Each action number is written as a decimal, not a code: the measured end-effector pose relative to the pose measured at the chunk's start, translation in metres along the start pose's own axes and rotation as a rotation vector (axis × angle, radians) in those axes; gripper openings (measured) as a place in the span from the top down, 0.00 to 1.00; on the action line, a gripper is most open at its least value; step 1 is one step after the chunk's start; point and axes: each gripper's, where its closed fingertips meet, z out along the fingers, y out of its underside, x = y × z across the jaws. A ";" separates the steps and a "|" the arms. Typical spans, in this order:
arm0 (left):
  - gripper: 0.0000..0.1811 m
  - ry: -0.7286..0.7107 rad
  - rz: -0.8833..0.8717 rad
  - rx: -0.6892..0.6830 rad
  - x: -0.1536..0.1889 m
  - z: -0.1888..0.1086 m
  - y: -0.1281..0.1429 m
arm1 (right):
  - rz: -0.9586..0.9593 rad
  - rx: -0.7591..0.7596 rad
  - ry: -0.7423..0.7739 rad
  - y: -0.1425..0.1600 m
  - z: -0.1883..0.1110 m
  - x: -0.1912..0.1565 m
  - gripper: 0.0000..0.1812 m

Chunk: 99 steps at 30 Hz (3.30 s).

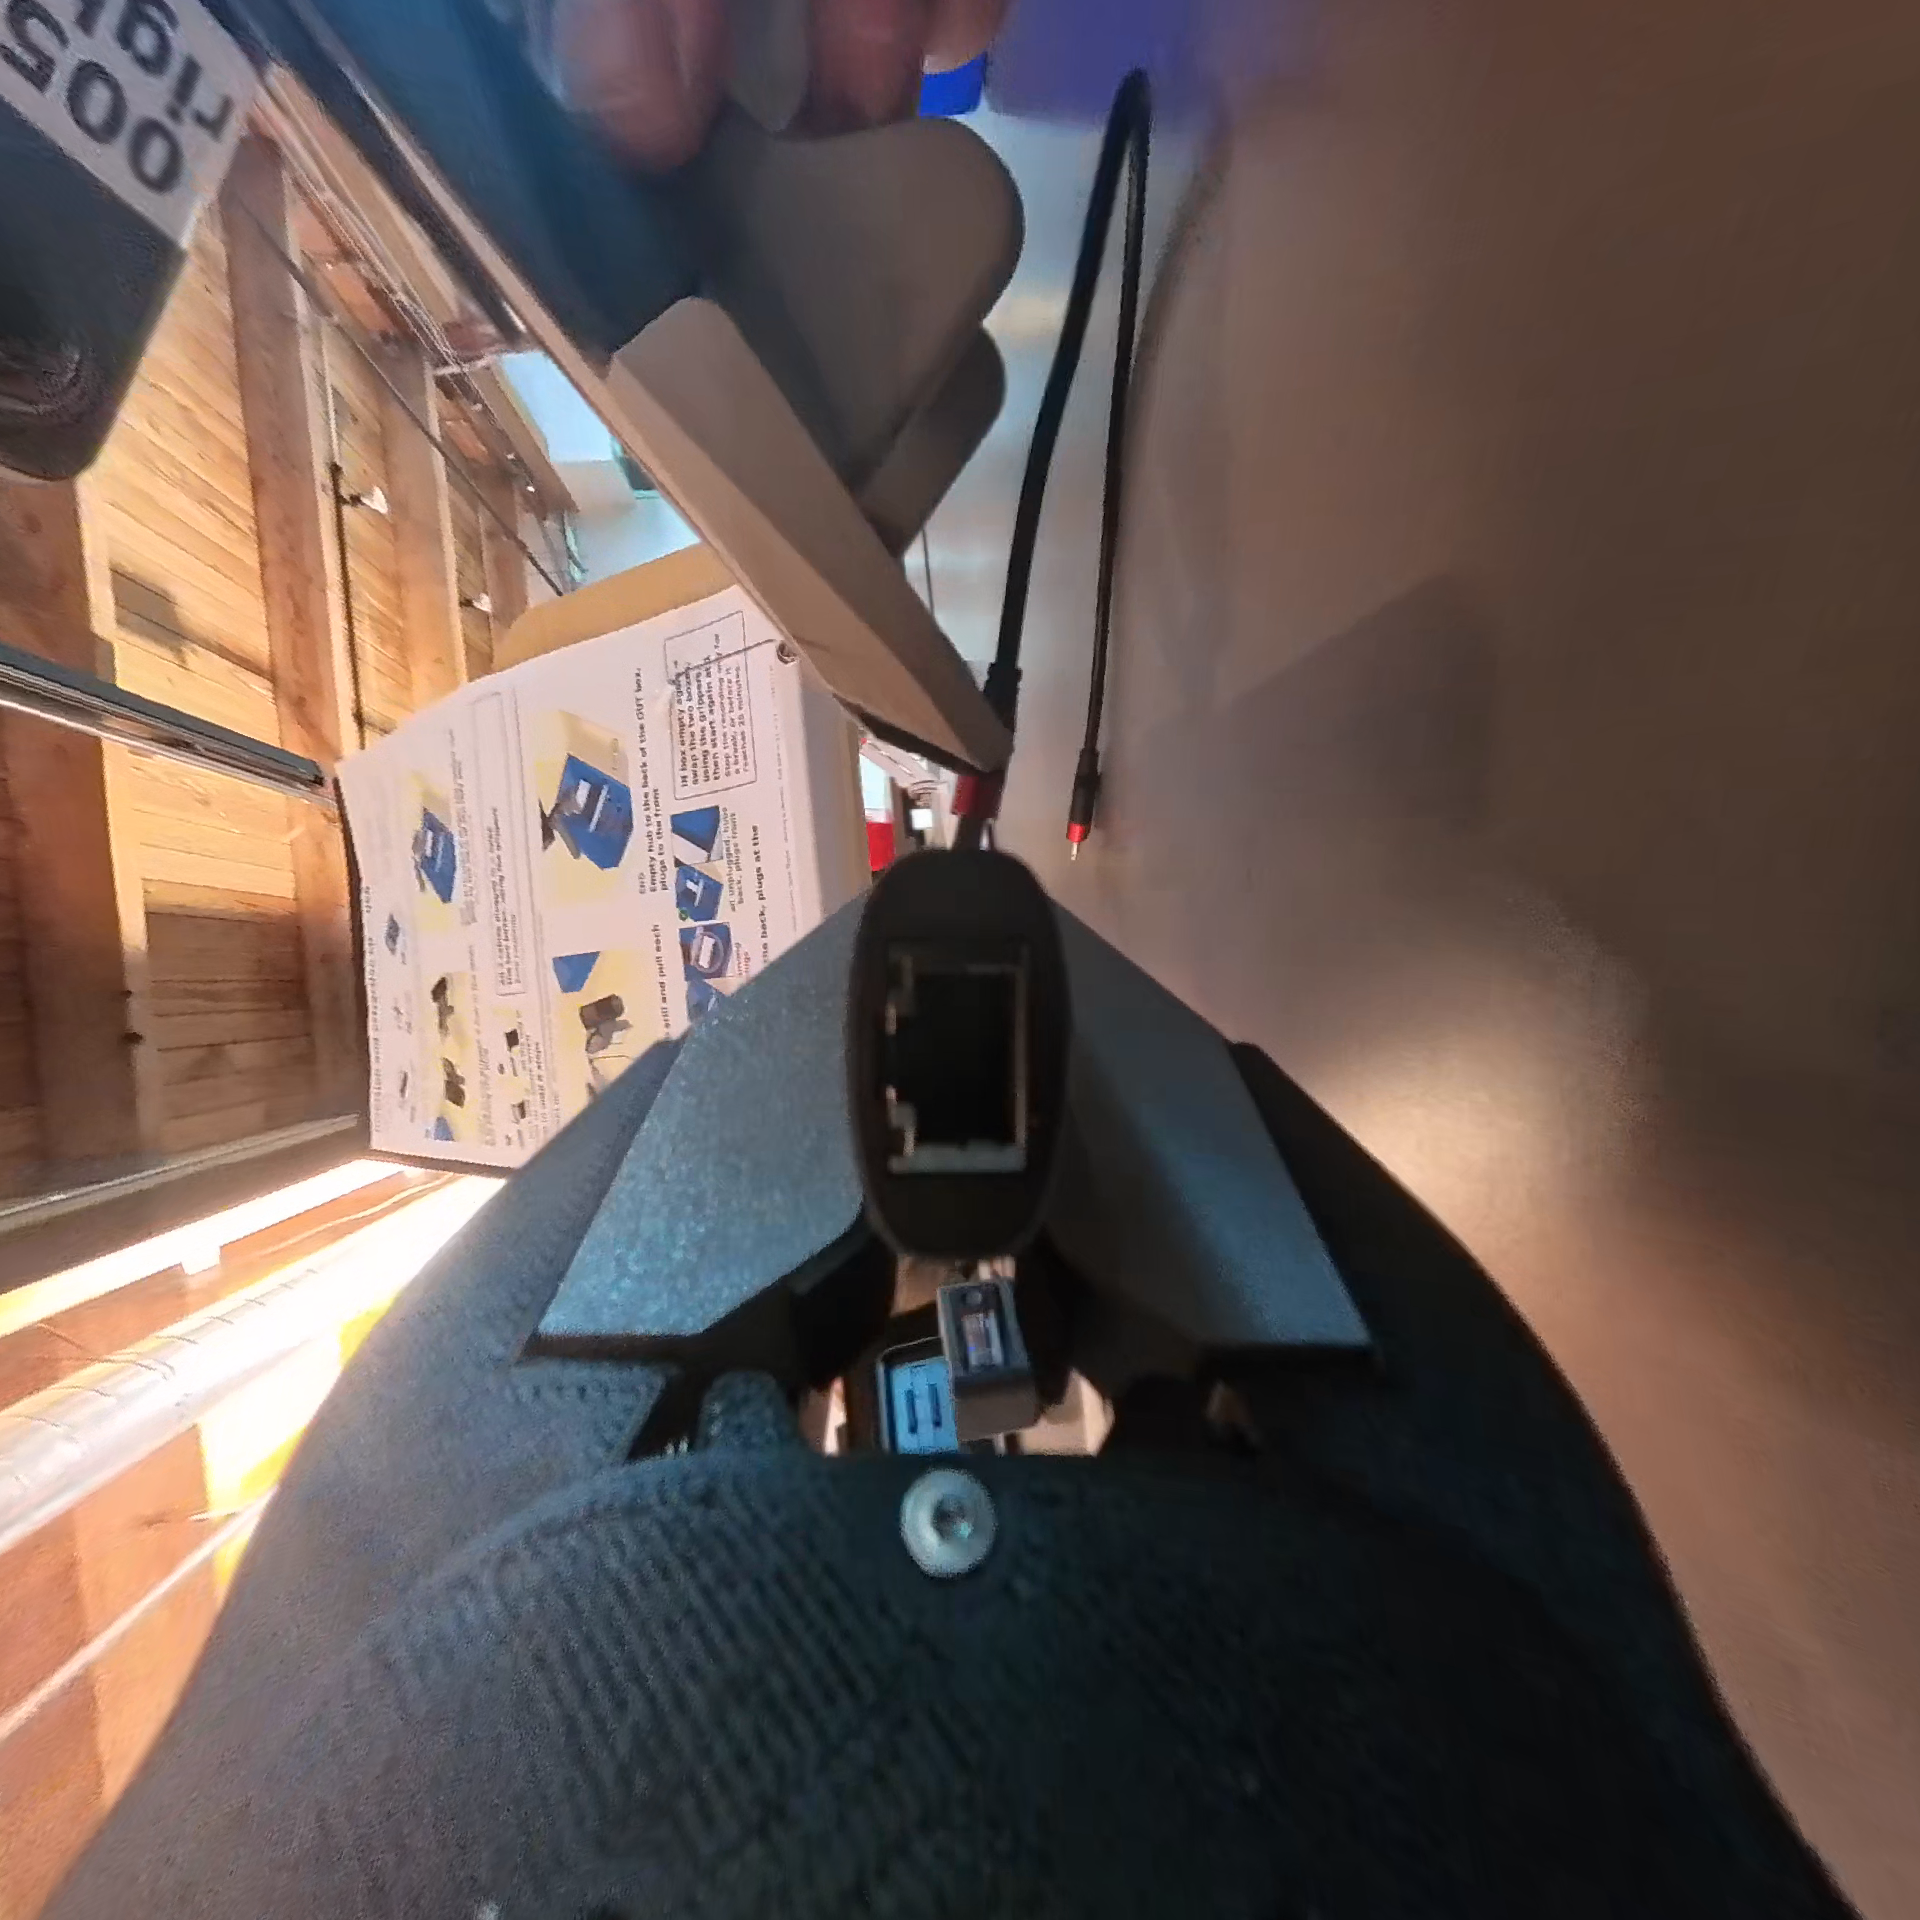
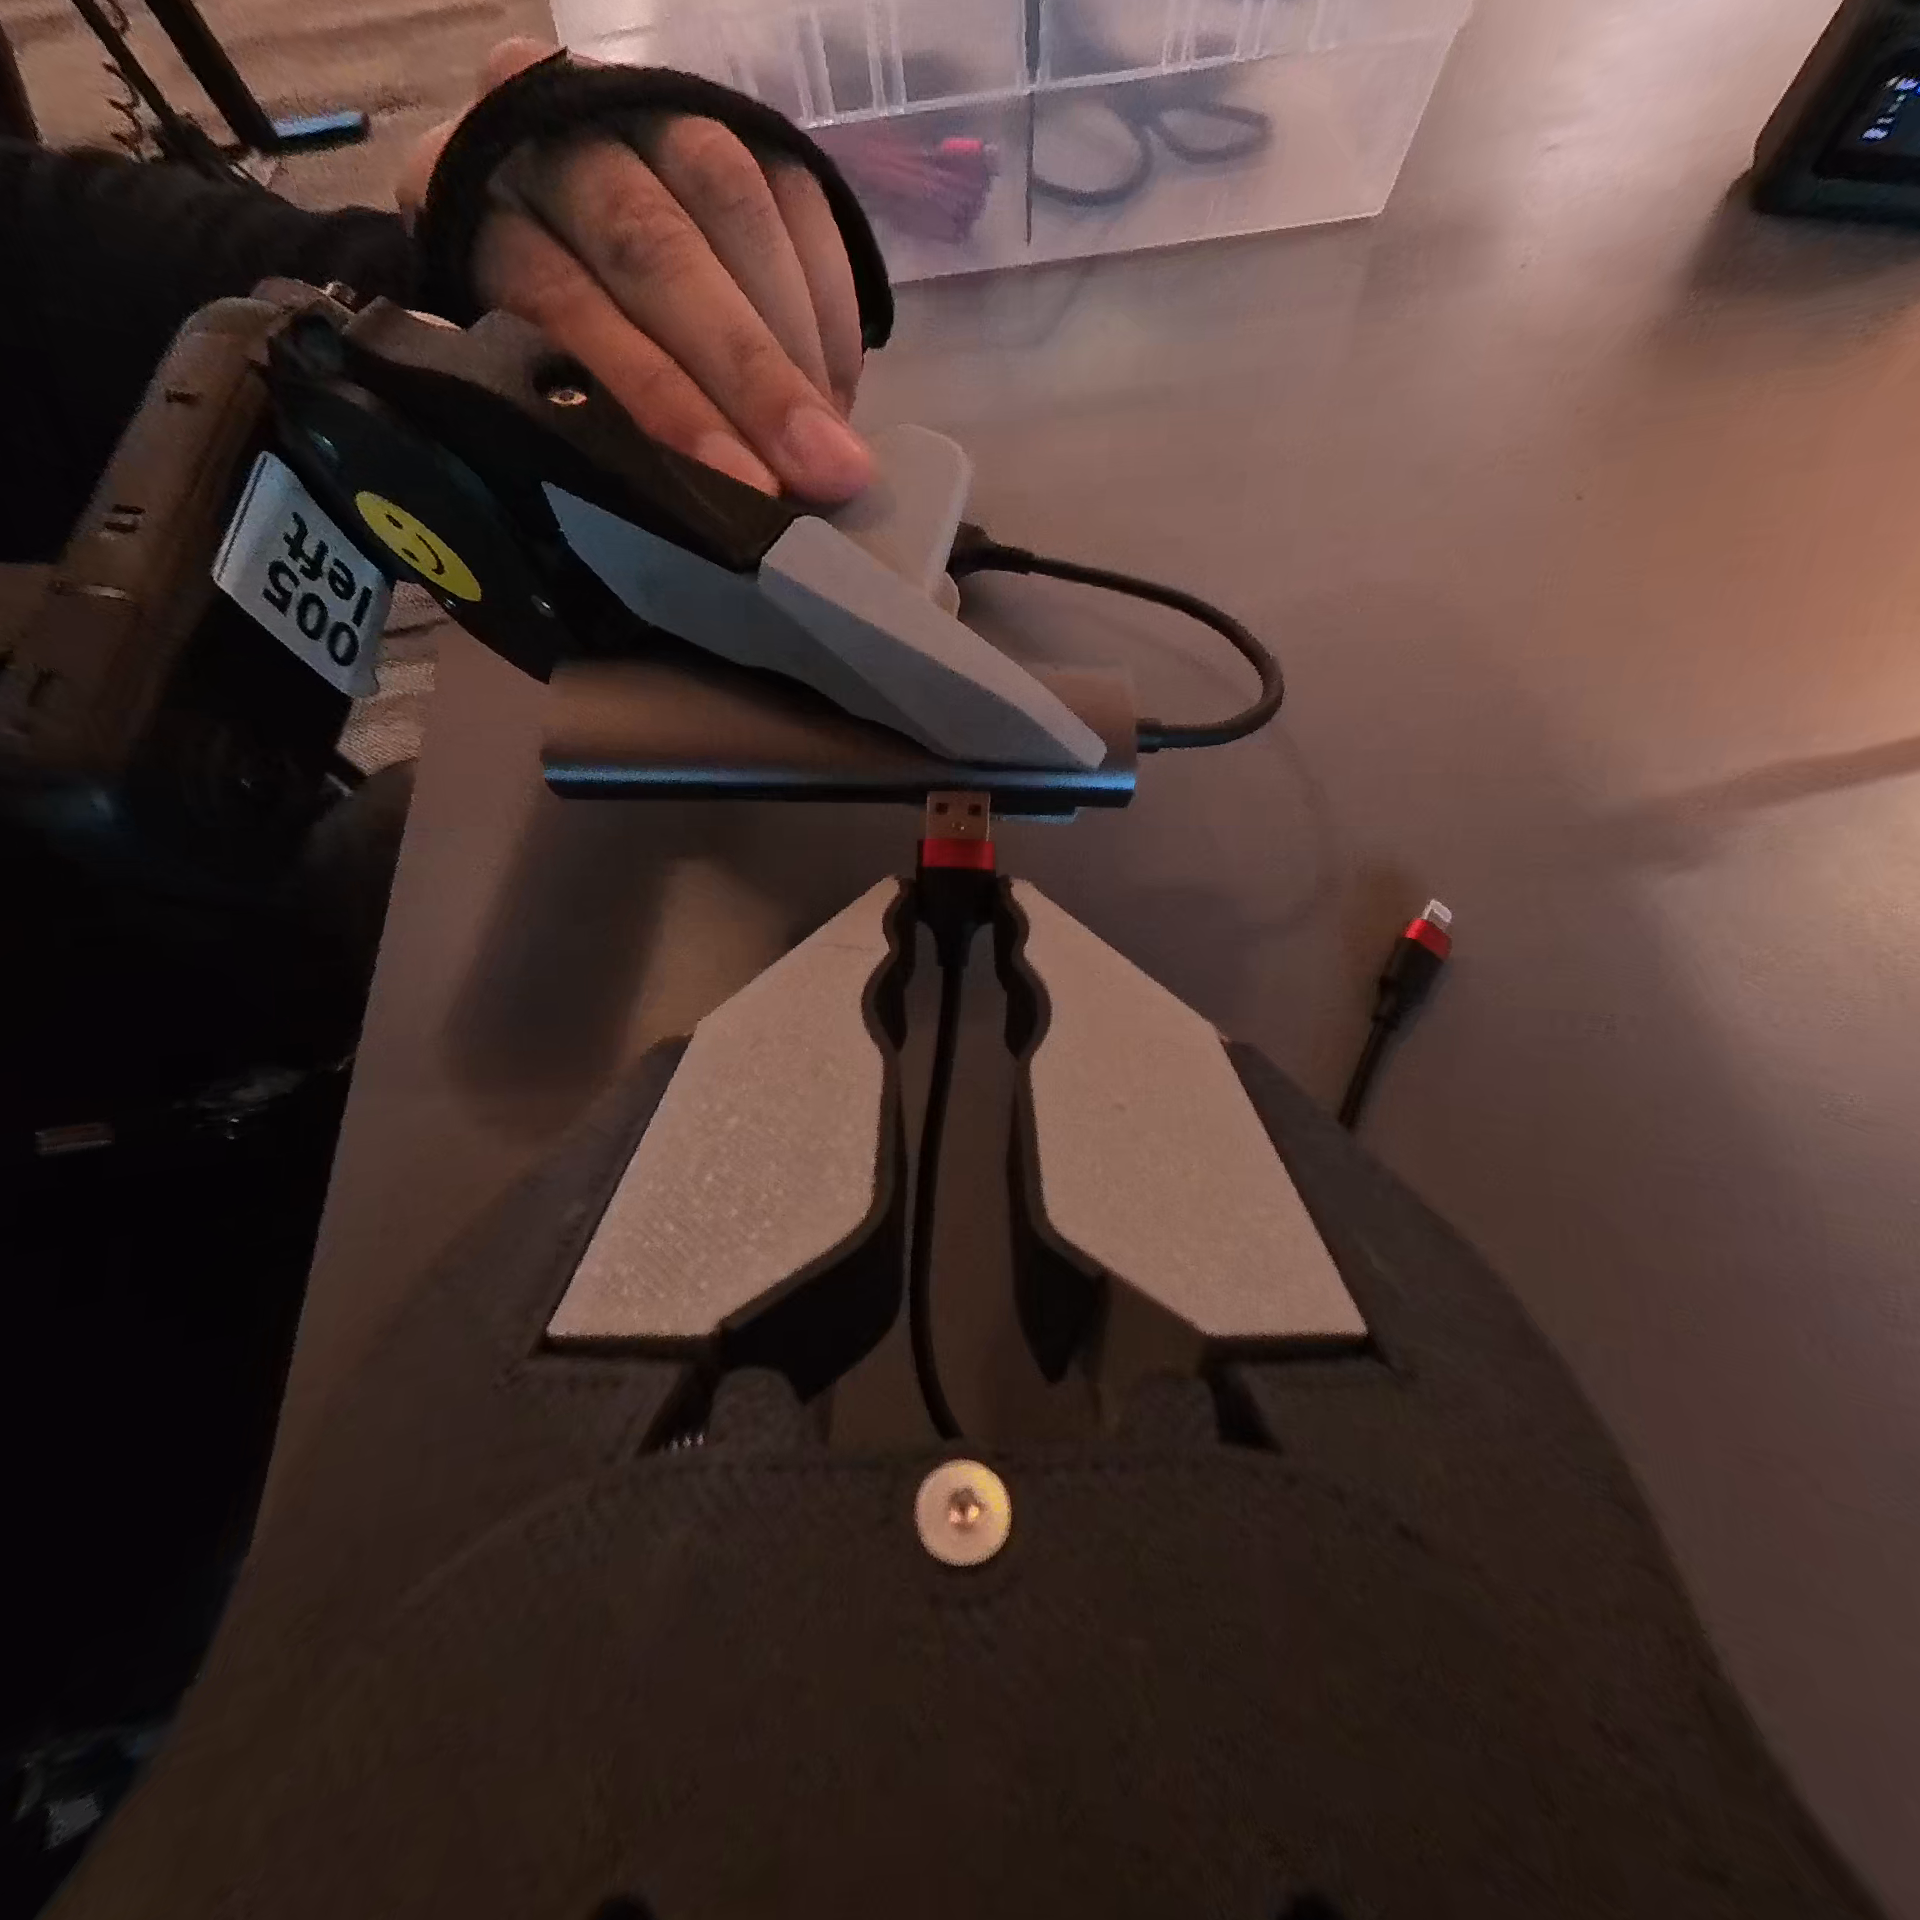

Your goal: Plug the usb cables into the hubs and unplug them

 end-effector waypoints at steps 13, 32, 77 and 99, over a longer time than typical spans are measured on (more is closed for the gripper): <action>0.92 0.030 0.025 -0.021 0.007 -0.001 0.003 | 0.011 -0.033 -0.033 0.007 0.004 -0.003 0.94; 0.92 0.103 0.046 -0.029 0.022 -0.006 0.002 | 0.060 -0.044 -0.098 0.011 0.010 -0.011 0.94; 0.92 0.348 -0.914 0.449 -0.031 -0.029 -0.035 | -0.305 0.105 0.214 -0.022 -0.007 0.003 0.91; 0.91 0.274 -0.971 0.471 -0.048 -0.032 -0.023 | -0.220 0.069 0.253 -0.013 -0.024 0.024 0.95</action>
